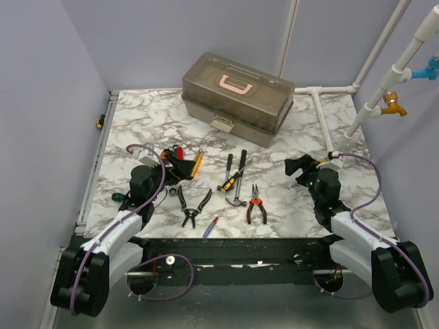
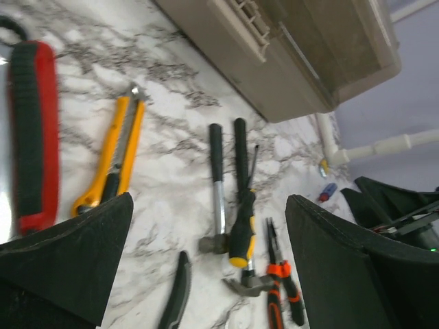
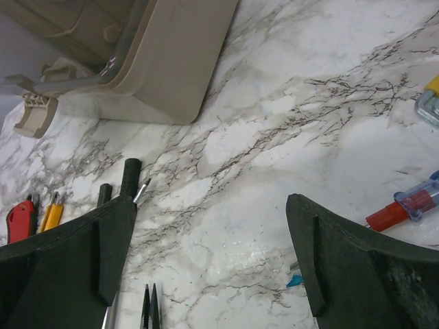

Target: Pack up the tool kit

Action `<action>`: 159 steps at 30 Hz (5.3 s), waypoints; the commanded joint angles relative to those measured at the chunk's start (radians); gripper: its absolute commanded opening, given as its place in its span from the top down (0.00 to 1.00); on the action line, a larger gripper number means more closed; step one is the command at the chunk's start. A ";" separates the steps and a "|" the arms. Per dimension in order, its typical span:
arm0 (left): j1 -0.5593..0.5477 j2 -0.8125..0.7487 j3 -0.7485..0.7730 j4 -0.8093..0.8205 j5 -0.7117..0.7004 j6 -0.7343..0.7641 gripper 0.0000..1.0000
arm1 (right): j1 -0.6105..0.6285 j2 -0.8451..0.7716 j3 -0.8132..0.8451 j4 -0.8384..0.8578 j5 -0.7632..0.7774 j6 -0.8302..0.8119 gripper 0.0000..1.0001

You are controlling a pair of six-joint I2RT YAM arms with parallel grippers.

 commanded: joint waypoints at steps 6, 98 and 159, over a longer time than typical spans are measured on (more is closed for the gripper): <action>-0.106 0.422 0.342 0.234 -0.033 -0.215 0.11 | 0.001 0.004 0.037 0.043 -0.087 -0.039 0.00; 0.015 0.742 0.890 -0.238 0.019 0.160 0.02 | 0.431 1.113 1.521 -0.849 -0.456 -0.214 0.04; 0.074 0.452 0.368 -0.534 -0.003 -0.032 0.13 | 0.905 0.796 0.753 -0.998 0.365 0.307 0.17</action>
